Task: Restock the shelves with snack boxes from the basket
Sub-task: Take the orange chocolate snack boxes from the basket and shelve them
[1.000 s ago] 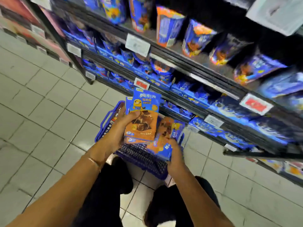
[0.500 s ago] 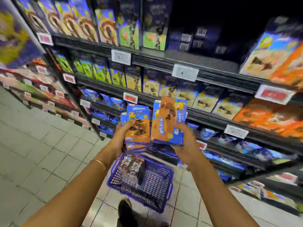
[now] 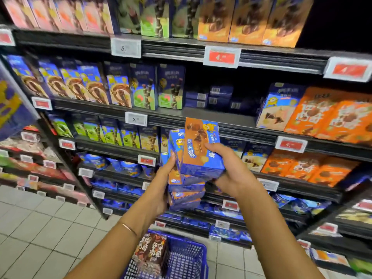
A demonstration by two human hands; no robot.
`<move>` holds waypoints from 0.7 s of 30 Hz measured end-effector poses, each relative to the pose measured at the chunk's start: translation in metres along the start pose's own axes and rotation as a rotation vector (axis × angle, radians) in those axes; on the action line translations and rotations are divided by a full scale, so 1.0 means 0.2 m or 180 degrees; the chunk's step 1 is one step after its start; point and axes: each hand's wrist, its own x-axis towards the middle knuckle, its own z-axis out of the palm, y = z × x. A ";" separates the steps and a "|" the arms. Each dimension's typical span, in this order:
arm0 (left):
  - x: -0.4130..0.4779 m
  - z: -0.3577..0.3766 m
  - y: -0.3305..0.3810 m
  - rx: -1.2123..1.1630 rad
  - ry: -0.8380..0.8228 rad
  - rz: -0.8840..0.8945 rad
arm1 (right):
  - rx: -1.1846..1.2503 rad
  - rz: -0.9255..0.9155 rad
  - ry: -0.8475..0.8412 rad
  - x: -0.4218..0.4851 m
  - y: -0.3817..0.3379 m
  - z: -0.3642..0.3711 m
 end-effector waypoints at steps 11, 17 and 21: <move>0.13 0.14 0.38 0.0076 -0.0559 -0.0172 | -0.1523 -0.0889 0.0343 0.00 -0.44 0.12; 0.17 0.25 0.48 0.0113 -0.0638 0.0038 | -0.1615 -0.1176 0.0116 0.05 -0.60 0.12; 0.19 0.31 0.50 -0.0021 -0.0624 0.0083 | -0.1416 -0.1448 -0.0027 0.09 -0.69 0.13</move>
